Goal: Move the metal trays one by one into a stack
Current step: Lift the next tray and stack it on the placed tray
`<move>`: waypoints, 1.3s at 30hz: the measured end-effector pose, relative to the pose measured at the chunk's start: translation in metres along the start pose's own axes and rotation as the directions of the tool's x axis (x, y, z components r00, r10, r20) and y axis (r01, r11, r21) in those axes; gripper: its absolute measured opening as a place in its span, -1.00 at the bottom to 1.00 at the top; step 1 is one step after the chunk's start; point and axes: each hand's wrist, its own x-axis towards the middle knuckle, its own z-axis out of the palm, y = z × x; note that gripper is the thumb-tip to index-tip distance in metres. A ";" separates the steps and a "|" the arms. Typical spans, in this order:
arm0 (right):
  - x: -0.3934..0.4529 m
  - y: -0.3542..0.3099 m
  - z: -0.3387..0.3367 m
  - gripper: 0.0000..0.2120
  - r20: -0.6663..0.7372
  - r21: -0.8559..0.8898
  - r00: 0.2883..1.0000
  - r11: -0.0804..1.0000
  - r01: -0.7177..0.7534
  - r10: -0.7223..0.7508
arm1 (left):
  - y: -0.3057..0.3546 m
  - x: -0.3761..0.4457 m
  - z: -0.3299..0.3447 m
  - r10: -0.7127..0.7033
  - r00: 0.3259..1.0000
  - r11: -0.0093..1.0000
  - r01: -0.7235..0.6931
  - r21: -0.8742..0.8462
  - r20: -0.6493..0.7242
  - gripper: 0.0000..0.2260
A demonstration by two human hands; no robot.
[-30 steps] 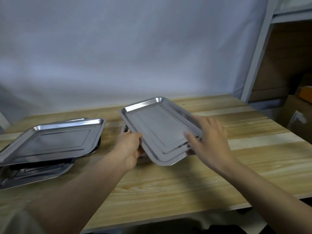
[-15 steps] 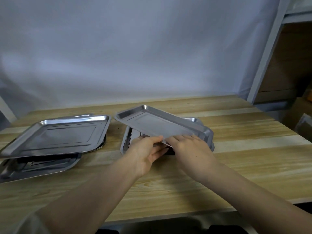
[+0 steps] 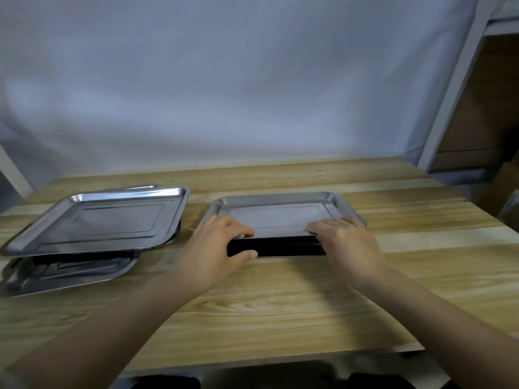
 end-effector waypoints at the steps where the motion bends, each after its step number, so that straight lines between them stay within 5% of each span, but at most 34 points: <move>1: 0.000 0.003 0.002 -0.61 0.004 0.021 1.000 1.000 -0.007 0.006 | -0.005 0.001 0.004 0.002 1.000 1.000 -0.002 0.005 0.015 -0.65; 5: -0.003 0.011 0.008 -0.83 0.064 0.107 0.997 0.994 0.033 -0.040 | -0.013 0.004 0.010 -0.006 1.000 0.999 0.007 -0.035 0.017 -0.75; 9: -0.004 0.013 0.006 -0.59 0.224 0.095 0.973 0.995 0.028 -0.049 | -0.016 0.006 0.014 -0.033 0.995 0.999 0.036 -0.030 0.091 -0.80; 21: 0.000 0.001 0.014 -0.79 0.224 0.052 0.969 0.994 0.096 -0.105 | -0.023 0.019 0.024 -0.063 0.986 0.995 0.051 0.080 0.153 -0.83; 30: 0.015 0.005 0.022 -0.82 0.267 0.061 0.955 0.986 -0.154 0.132 | -0.012 0.031 0.033 -0.041 0.992 0.981 0.018 0.191 0.115 -0.77; 39: 0.019 -0.001 0.020 -0.79 0.277 -0.049 0.948 0.987 -0.151 0.159 | -0.009 0.034 0.028 -0.041 0.993 0.975 0.015 0.222 0.112 -0.74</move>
